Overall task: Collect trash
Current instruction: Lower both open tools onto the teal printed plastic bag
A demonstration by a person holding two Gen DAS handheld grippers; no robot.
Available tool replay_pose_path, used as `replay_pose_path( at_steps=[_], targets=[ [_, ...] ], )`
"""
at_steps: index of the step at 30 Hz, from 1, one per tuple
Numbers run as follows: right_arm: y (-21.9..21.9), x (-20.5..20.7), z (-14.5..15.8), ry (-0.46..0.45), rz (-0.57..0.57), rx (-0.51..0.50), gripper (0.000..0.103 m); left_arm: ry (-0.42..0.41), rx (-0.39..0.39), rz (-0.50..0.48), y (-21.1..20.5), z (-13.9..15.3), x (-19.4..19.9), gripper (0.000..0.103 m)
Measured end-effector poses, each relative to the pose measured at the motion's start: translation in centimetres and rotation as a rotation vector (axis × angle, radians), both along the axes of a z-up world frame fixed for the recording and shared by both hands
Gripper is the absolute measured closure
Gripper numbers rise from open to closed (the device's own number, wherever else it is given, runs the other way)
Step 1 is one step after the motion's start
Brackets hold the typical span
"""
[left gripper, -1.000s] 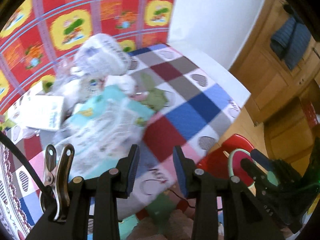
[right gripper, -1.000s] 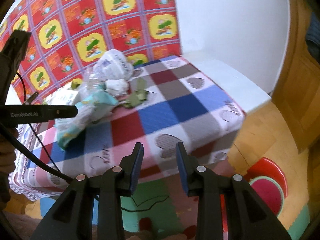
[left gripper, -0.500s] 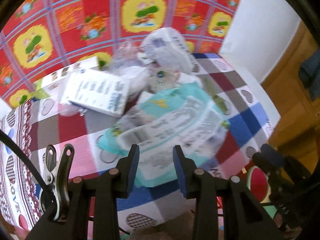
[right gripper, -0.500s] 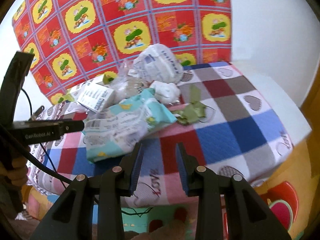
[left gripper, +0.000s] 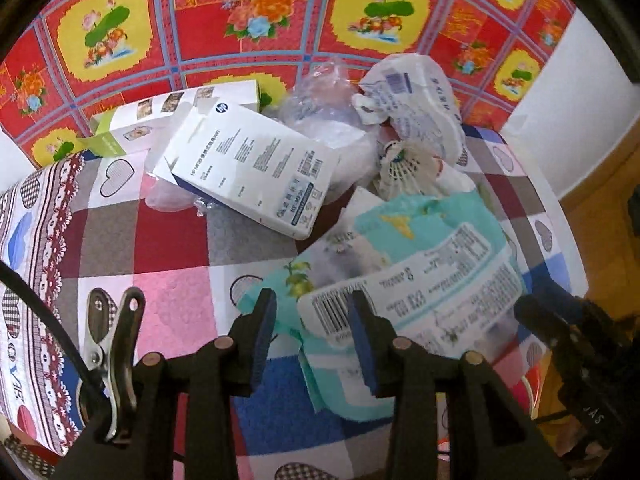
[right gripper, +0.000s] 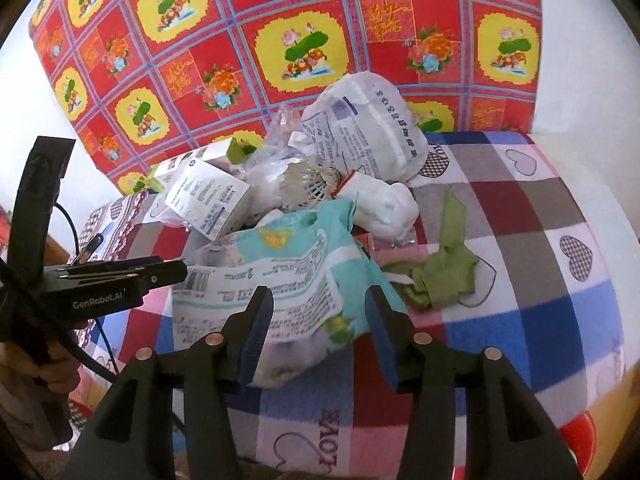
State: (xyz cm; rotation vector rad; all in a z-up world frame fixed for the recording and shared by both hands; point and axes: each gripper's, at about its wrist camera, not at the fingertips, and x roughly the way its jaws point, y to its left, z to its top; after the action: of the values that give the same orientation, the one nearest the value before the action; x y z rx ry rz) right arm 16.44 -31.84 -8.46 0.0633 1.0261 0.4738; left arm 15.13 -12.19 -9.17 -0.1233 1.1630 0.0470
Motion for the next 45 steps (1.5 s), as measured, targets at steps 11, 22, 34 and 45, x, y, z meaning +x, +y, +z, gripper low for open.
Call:
replay_pose_path(
  at_steps=[11,22,34,45],
  targets=[
    [0.1,2.1,-2.3,0.047,0.045,-0.017,0.054,0.005,0.001,0.03,-0.2,-1.8,1.4,0.054],
    [1.0,2.1,-4.3,0.102,0.12,-0.067,0.054,-0.019,0.001,0.061,0.0,-2.3,1.3,0.043],
    [1.5,2.3,-4.6,0.108,0.13,-0.089,0.054,-0.019,-0.047,0.159,2.1,-2.7,0.9,0.042],
    [1.9,2.2,-4.6,0.095,0.106,-0.085,0.056,-0.044,-0.081,0.111,1.9,-2.8,0.7,0.043]
  ],
)
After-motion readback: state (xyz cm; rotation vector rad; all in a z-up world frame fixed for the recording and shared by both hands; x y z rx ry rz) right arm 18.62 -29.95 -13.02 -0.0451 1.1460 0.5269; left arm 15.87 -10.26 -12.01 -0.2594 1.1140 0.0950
